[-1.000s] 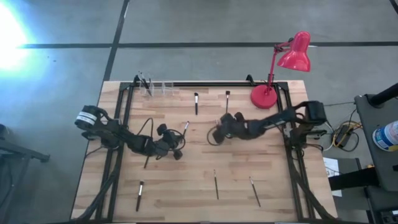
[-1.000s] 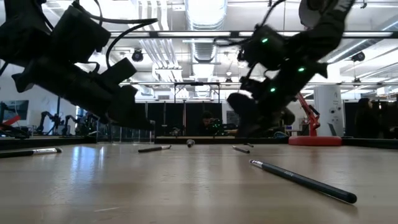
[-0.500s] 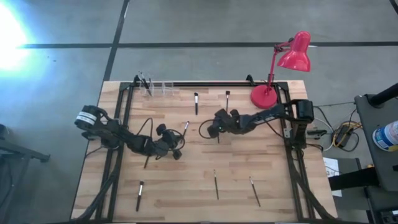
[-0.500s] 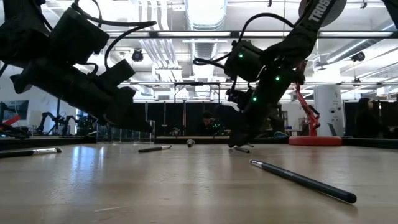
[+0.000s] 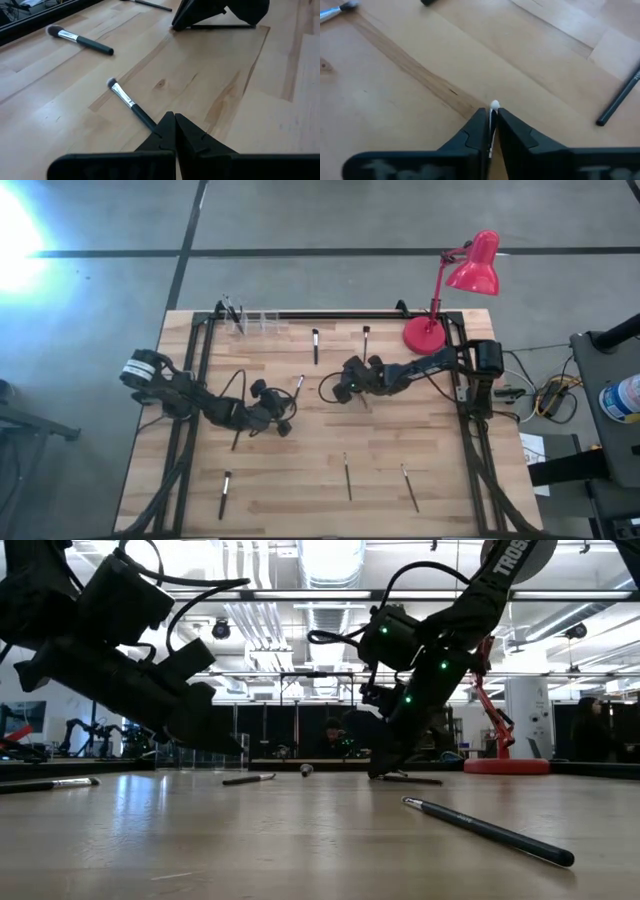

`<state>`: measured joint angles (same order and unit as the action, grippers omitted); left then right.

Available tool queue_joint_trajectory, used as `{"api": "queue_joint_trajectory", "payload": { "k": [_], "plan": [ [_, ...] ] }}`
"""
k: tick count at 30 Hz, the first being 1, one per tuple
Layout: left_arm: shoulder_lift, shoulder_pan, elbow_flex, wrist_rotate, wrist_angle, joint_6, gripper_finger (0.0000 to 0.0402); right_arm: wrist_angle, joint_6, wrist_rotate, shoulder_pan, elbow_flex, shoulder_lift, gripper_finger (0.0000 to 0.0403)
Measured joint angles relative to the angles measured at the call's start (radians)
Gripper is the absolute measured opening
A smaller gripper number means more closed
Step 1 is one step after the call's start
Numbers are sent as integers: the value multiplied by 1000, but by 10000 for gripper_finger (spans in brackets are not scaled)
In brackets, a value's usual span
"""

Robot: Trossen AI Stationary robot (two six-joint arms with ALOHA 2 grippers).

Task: Pick & Place Makeup Brushes
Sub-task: Put the lip brush into the transparent organizer

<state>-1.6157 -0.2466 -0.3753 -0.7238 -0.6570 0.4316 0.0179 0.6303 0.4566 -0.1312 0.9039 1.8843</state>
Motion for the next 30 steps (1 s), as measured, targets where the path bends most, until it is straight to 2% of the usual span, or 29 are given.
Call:
{"api": "queue_joint_trajectory", "payload": {
  "k": [11,18,21,25,27,30],
  "plan": [
    [0,0,4,24,-2,14,0,15,-81,-46,0,-10,-32,12],
    [16,0,6,25,-31,13,0,-40,-124,-33,32,-84,-140,11],
    [19,-4,19,50,-119,-5,0,-143,-151,-10,65,-146,-203,11],
    [19,-5,35,209,-310,-53,0,-358,-209,-5,122,-239,-287,11],
    [19,-5,32,277,-405,-65,0,-515,-252,-5,155,-285,-322,11],
    [20,-11,5,286,-477,-76,2,-762,-323,-9,205,-348,-365,11]
  ]
}}
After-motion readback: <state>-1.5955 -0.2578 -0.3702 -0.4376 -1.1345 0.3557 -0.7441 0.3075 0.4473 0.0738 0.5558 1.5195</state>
